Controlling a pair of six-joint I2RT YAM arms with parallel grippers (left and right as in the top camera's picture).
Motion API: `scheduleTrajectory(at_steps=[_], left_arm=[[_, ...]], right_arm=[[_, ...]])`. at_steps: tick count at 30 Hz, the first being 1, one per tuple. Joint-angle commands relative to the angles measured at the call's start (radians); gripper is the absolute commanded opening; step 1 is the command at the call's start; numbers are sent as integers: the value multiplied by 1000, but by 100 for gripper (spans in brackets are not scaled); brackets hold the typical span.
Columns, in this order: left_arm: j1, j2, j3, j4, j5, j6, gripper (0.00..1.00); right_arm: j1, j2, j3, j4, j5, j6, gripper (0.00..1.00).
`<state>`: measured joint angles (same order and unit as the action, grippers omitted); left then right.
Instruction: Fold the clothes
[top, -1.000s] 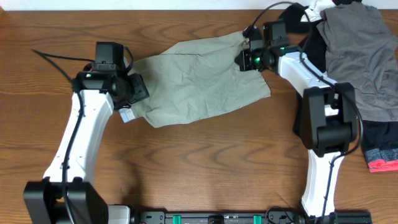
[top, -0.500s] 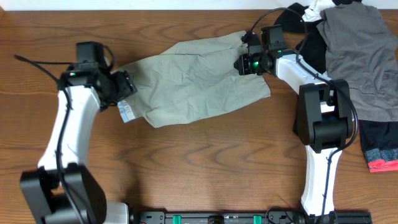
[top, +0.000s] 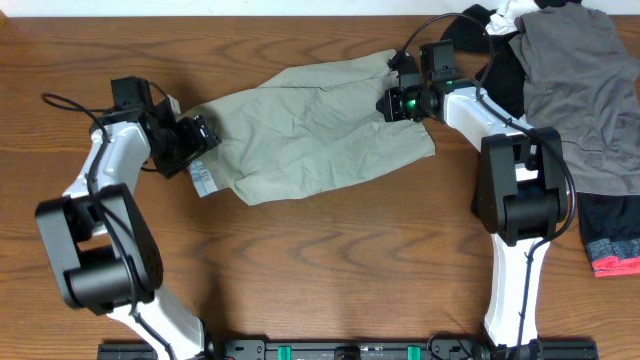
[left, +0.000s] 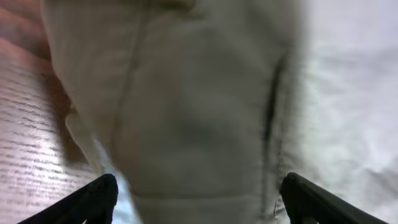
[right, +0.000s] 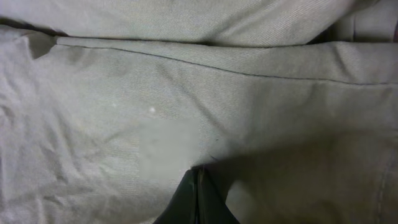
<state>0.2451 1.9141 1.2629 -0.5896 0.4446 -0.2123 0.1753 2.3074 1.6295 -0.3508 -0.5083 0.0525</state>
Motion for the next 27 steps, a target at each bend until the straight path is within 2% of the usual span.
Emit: scheduleTrajectory(at_steps=[1, 12, 17, 19, 20, 21, 23, 24, 27], left_arm=[[48, 64, 2, -4, 21, 34, 86], [40, 177, 2, 29, 68, 69, 85], [-19, 233, 2, 77, 133, 69, 79], [-47, 246, 2, 97, 151, 69, 70], [-60, 249, 2, 103, 151, 63, 61], [-71, 250, 2, 106, 150, 62, 47], [-77, 247, 3, 106, 150, 55, 11], [-73, 243, 4, 106, 150, 37, 6], [-42, 213, 4, 94, 151, 4, 6]], right_arm=[[1, 18, 10, -6, -12, -25, 1], [1, 18, 10, -8, -12, -24, 1], [1, 18, 10, -8, -12, -24, 1], [1, 18, 10, -8, -12, -24, 1], [1, 18, 10, -8, -12, -24, 1], [1, 18, 10, -8, -12, -24, 1], [1, 18, 10, -8, -12, -24, 1], [1, 18, 10, -9, -12, -24, 1], [1, 18, 10, -19, -12, -24, 1]])
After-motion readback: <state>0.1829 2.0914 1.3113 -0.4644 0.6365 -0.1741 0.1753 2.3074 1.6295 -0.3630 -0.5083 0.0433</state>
